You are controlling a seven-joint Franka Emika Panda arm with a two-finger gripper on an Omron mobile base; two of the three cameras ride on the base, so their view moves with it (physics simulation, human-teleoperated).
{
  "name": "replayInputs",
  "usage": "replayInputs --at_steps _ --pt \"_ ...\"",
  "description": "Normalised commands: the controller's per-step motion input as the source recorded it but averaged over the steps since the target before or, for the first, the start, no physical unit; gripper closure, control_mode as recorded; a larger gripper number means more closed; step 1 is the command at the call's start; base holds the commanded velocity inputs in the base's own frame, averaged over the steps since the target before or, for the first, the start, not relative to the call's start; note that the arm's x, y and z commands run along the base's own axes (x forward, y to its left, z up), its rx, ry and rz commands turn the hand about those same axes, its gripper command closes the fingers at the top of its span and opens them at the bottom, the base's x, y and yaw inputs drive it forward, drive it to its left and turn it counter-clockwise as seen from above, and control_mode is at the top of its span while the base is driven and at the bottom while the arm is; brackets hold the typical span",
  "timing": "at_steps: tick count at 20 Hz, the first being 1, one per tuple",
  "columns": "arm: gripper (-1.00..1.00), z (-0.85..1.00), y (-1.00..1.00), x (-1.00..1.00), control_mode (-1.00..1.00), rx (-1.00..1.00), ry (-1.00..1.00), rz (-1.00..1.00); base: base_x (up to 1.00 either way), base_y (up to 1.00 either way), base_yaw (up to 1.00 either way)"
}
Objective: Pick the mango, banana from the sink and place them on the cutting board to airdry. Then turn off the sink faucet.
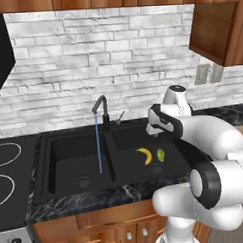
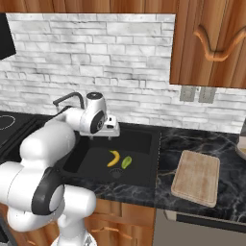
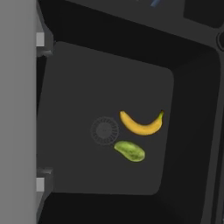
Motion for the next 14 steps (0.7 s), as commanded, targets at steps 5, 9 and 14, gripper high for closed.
replayInputs --at_steps 5,9,14 --pt "-1.00 -0.24 0.00 0.11 -1.00 0.00 0.00 0.00 0.00 0.00 0.00" --pt "-1.00 -0.28 0.00 0.05 -1.00 0.00 -0.05 0.00 0.00 0.00 0.00" --pt "-1.00 -0.29 0.00 0.07 -1.00 0.00 -0.06 0.00 0.00 0.00 0.00"
